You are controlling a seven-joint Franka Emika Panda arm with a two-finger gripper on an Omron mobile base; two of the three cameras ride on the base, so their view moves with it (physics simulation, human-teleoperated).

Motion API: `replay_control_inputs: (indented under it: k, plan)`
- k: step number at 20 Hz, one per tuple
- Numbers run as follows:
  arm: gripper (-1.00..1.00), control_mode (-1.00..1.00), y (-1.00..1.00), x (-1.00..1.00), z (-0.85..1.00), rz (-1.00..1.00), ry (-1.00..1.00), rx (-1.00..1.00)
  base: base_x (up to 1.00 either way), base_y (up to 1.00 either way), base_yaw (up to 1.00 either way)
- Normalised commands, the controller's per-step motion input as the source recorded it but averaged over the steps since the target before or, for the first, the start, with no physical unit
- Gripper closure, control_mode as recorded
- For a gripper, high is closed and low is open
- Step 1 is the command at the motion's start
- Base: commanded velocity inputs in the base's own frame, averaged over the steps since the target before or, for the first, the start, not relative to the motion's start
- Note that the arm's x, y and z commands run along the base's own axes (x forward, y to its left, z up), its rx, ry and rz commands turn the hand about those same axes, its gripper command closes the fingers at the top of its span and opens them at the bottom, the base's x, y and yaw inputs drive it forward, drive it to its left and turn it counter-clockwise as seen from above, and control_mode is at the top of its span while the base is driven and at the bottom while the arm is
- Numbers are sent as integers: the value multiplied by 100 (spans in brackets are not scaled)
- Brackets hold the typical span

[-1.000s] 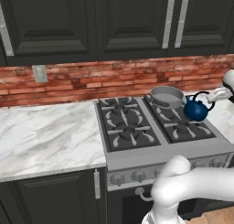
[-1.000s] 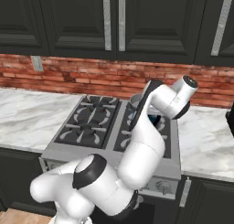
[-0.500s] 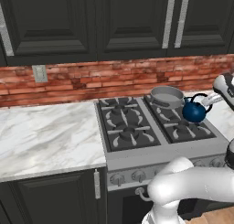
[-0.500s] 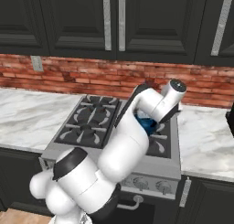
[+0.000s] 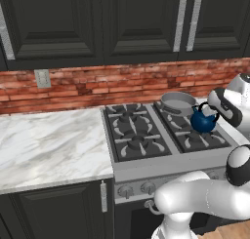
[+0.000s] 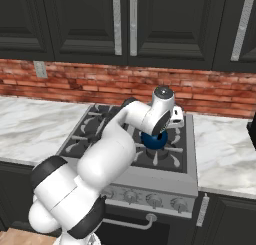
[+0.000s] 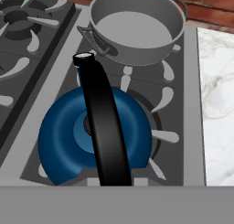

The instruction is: Pick the kettle from the counter and place it on a stove burner. Then turn the burner on.

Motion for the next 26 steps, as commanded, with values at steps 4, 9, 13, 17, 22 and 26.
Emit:
replay_control_inputs:
  k: [4,9,13,17,22,26]
  plan:
    - [100,-100,1,0,0,-1,0,0,0,0,0]
    - [100,-100,0,0,-6,0,0,0,0,0,0]
    - [100,-100,0,0,-14,0,0,0,0,0,0]
    - [100,-100,0,2,-8,0,0,0,0,0,0]
    - [100,-100,0,2,-12,0,0,0,0,0,0]
    - [100,-100,0,0,-3,0,0,0,0,0,0]
